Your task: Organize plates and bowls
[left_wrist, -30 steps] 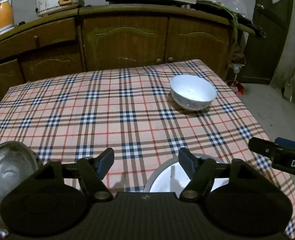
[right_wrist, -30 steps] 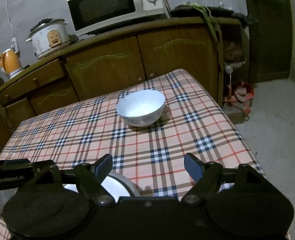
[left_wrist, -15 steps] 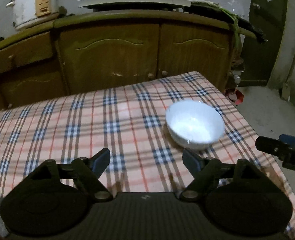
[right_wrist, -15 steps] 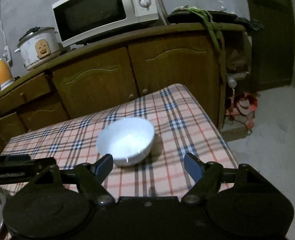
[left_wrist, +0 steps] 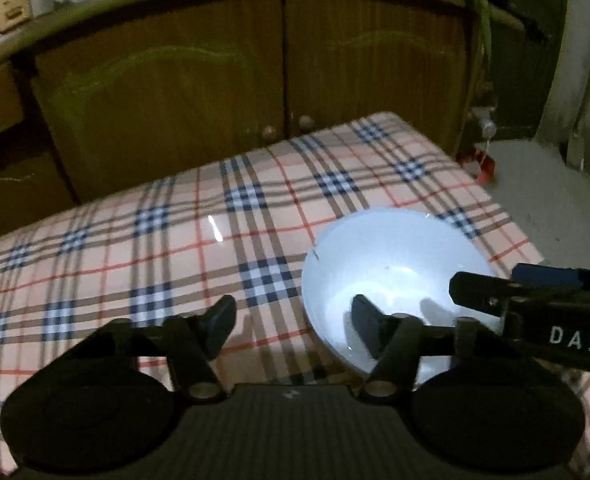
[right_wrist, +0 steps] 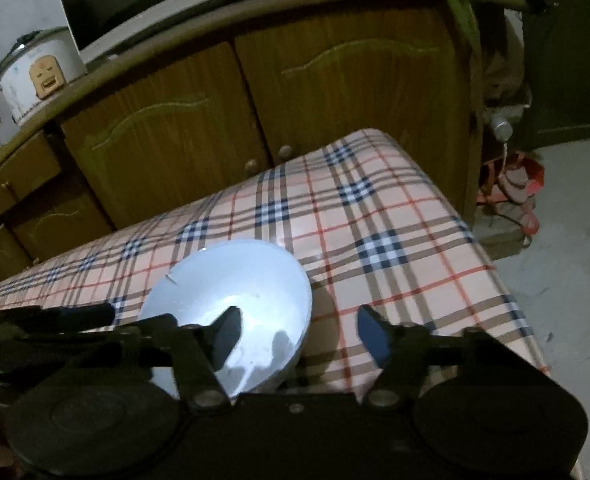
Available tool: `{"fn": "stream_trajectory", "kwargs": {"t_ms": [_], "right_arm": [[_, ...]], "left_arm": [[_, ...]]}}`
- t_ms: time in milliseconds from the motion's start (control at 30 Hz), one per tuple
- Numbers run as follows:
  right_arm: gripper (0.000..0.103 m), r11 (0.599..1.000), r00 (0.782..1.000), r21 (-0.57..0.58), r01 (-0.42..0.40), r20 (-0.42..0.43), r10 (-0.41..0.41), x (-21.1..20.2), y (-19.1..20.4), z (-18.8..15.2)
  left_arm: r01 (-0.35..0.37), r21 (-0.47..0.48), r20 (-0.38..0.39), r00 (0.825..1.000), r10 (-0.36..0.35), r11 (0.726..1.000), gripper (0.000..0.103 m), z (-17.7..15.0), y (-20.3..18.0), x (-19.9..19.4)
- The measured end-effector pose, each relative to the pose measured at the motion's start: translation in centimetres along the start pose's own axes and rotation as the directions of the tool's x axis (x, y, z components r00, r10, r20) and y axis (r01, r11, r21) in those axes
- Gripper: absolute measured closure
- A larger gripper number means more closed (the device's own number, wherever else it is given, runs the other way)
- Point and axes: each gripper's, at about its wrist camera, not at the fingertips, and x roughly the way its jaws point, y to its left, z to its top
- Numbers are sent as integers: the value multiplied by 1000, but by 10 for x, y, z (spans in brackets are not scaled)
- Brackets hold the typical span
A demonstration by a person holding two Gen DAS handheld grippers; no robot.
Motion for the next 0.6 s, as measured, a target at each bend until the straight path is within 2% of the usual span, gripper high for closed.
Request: {"fn": "stream_trajectory", "kwargs": {"t_ms": [33,100,200,433,600], "right_arm": [[46,1000,1000,3,-5,-11,5,5,1,0],[67,1000,999,7,-14,-35,14,17,1,-2],[80,1000,1000,1,0,-24,0,20,4,-4],[82,1000,1000,12,8,-17,-8,6,8,-10],[82,1000,1000,-10,3,15,-3,-22,22,-10]], "left_arm": [[6,-1,-14,1000,-6,1000,58,-1,0,6],[23,-16,-35,999,-23,1000,70,-1,2,15],[68,-34,-35,997,-69,997,87,0,1,21],[57,-37,-31,998,-58,998,89,-2,-3,10],[51,-59,-4,999,-51,997,89,-3,1,-19]]}}
